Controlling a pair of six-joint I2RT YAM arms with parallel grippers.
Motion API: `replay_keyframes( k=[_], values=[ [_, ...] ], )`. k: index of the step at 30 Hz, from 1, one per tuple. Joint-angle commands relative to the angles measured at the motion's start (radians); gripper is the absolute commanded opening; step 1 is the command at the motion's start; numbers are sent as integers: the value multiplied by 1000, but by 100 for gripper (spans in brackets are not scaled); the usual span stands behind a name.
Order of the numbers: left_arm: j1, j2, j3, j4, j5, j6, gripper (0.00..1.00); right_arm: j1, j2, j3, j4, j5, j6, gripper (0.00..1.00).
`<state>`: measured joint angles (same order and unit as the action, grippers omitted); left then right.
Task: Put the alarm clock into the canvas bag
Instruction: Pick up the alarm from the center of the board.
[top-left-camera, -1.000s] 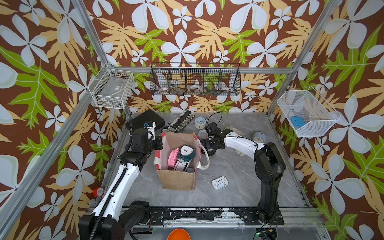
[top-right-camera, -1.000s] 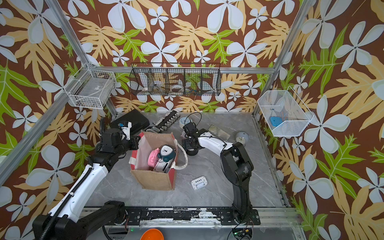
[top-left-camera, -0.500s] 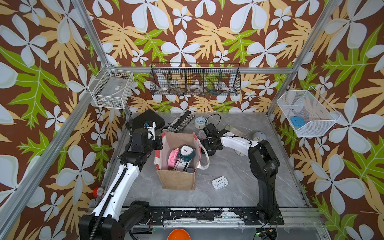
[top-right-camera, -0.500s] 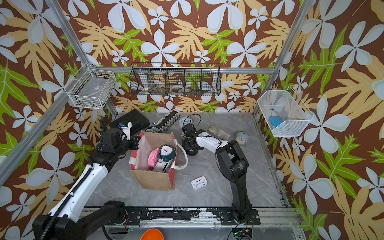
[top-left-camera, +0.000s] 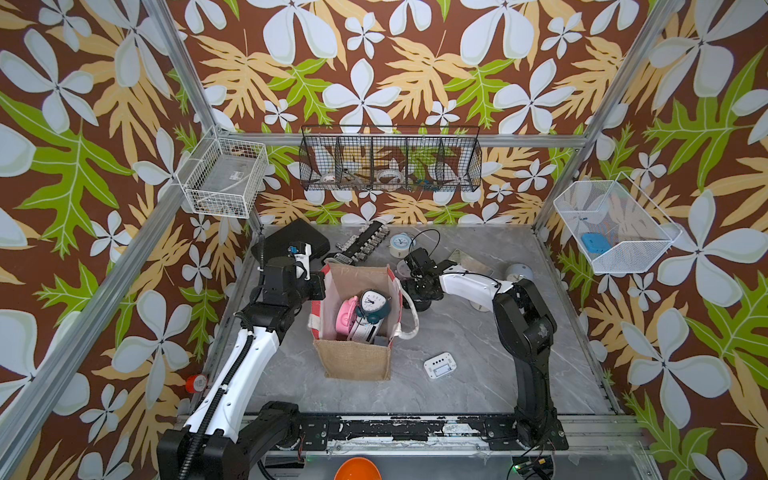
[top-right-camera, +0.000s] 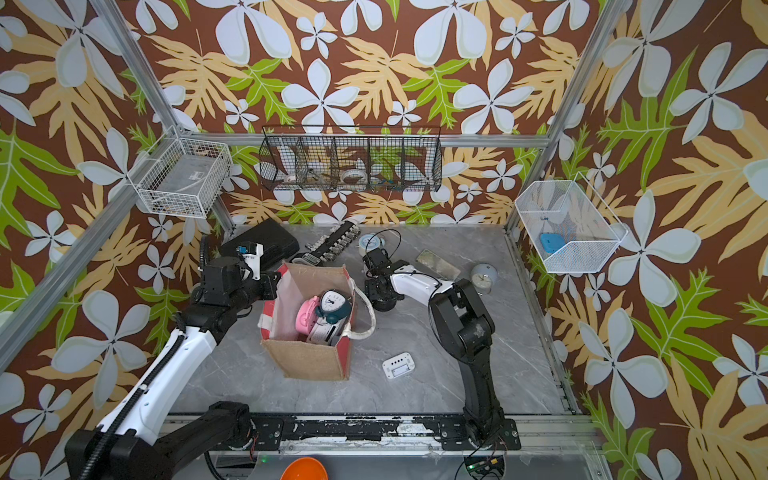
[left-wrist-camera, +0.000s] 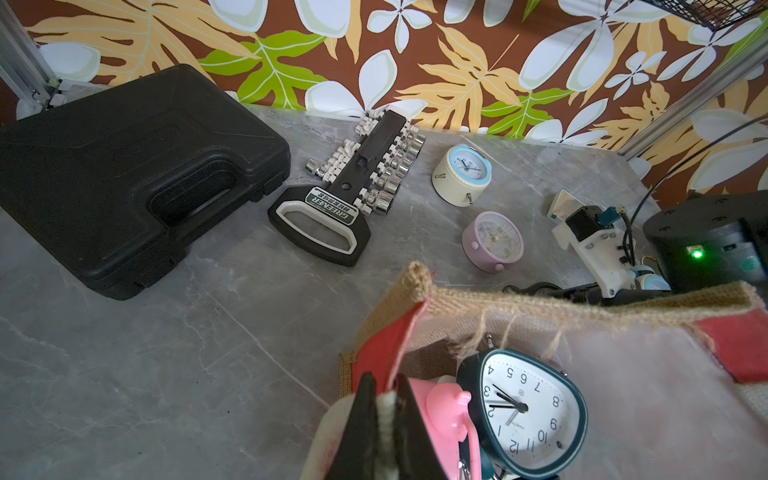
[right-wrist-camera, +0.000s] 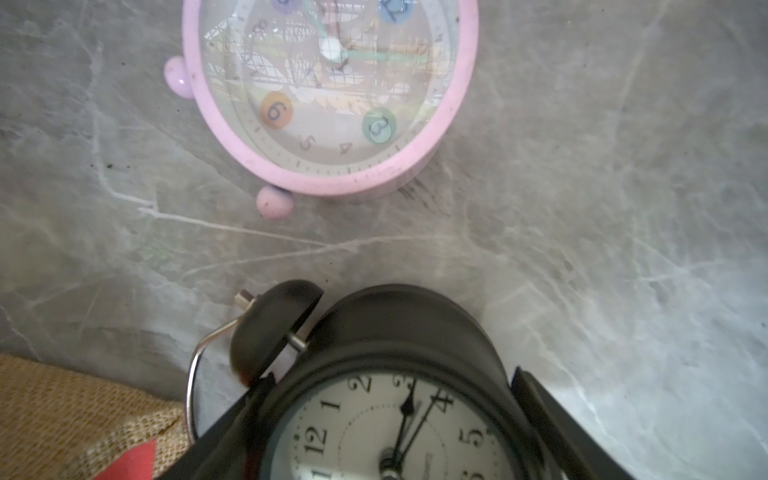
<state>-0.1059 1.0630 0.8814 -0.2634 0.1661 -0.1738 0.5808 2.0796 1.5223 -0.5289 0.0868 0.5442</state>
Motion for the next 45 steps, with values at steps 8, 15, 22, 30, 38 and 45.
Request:
replay_keyframes(
  k=[8, 15, 22, 30, 38, 45],
  values=[
    [3, -3, 8, 25, 3, 7, 0, -1, -47, -5, -49, 34, -17, 76],
    [1, -2, 8, 23, 4, 7, 0, -1, -107, 4, -84, 56, -29, 75],
    [2, -3, 8, 23, 7, 5, 0, -1, -200, 45, -152, 64, -50, 74],
    [2, -1, 8, 23, 9, 5, 0, 0, -308, 127, -249, 108, -74, 74],
    [2, -1, 8, 23, 12, 5, 0, 9, -392, 204, -301, 114, -85, 72],
    [2, -1, 8, 23, 12, 5, 0, 89, -403, 327, -340, 135, -93, 72]
  ],
)
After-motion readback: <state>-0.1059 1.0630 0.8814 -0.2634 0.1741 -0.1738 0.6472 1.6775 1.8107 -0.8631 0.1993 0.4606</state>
